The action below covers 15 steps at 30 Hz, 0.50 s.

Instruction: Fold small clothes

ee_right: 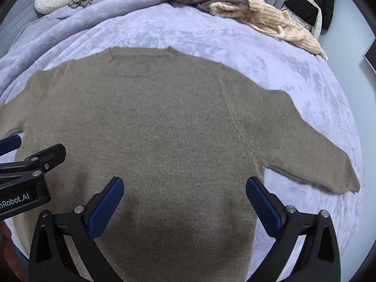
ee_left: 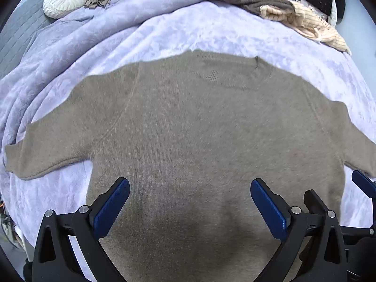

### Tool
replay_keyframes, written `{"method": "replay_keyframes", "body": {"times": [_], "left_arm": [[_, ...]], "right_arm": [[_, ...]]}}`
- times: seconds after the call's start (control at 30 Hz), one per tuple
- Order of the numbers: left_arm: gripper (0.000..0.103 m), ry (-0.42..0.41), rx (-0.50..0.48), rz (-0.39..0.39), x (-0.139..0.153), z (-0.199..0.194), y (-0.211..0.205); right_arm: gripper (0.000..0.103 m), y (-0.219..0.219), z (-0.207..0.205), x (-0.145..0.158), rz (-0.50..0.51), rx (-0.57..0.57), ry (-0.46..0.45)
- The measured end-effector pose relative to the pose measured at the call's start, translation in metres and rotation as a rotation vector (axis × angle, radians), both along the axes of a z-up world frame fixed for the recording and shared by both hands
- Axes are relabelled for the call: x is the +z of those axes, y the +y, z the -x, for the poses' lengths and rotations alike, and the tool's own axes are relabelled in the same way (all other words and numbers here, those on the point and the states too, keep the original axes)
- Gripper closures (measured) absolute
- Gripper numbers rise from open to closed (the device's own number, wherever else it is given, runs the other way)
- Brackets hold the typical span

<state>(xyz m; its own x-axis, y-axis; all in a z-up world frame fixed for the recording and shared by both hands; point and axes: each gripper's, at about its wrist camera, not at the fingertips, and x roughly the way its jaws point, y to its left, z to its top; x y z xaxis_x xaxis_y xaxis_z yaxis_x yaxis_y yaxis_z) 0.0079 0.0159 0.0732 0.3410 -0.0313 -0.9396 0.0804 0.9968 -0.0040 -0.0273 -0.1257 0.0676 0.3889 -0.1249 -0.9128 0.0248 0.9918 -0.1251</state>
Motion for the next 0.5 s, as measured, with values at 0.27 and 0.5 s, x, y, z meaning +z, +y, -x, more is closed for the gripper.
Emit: {"method": "replay_keyframes", "body": {"times": [0.27, 0.5], "left_arm": [[0.0, -0.131, 0.014, 0.042, 0.028, -0.006, -0.009], [0.0, -0.147, 0.009, 0.006, 0.035, -0.007, -0.032]], "right_arm": [[0.0, -0.018, -0.005, 0.016, 0.032, -0.036, -0.069], [0.0, -0.04, -0.001, 0.027, 0.004, -0.053, -0.128]]}}
